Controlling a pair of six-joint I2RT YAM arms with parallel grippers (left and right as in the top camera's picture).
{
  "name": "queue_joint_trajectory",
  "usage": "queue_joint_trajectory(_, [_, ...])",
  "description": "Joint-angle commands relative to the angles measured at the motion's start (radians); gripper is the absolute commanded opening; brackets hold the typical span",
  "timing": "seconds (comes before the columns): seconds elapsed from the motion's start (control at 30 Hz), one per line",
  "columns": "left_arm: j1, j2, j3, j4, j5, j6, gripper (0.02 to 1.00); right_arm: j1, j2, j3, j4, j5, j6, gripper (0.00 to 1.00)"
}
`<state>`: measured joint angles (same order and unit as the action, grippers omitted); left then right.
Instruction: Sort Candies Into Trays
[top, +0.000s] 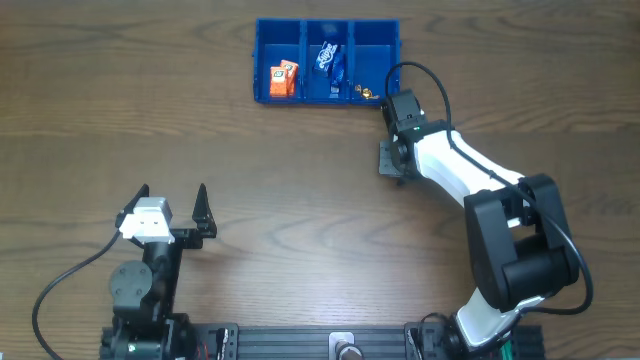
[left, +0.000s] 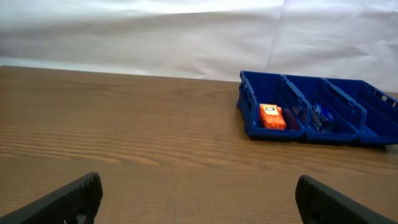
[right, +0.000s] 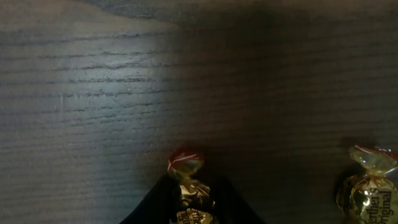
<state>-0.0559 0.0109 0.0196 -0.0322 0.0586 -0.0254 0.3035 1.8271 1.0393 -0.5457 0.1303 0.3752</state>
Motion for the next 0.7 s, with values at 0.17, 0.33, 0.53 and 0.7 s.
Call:
queue_joint_trajectory(0.17, [0.003, -0.006, -0.014, -0.043, 0.010, 0.003, 0.998, 0.039, -0.081, 0.016, -0.008, 0.006, 0.021, 0.169])
queue_joint_trajectory(0.33, [0.003, -0.006, -0.014, -0.043, 0.010, 0.003, 0.998, 0.102, -0.205, 0.186, -0.097, 0.065, 0.009, 0.172])
queue_joint_trajectory(0.53, [0.003, -0.006, -0.014, -0.043, 0.010, 0.003, 0.998, 0.074, -0.104, 0.543, -0.142, 0.087, -0.073, 0.185])
queue_joint_trajectory(0.7, [0.003, -0.006, -0.014, -0.043, 0.010, 0.003, 0.996, 0.019, 0.099, 0.785, -0.135, 0.086, -0.092, 0.185])
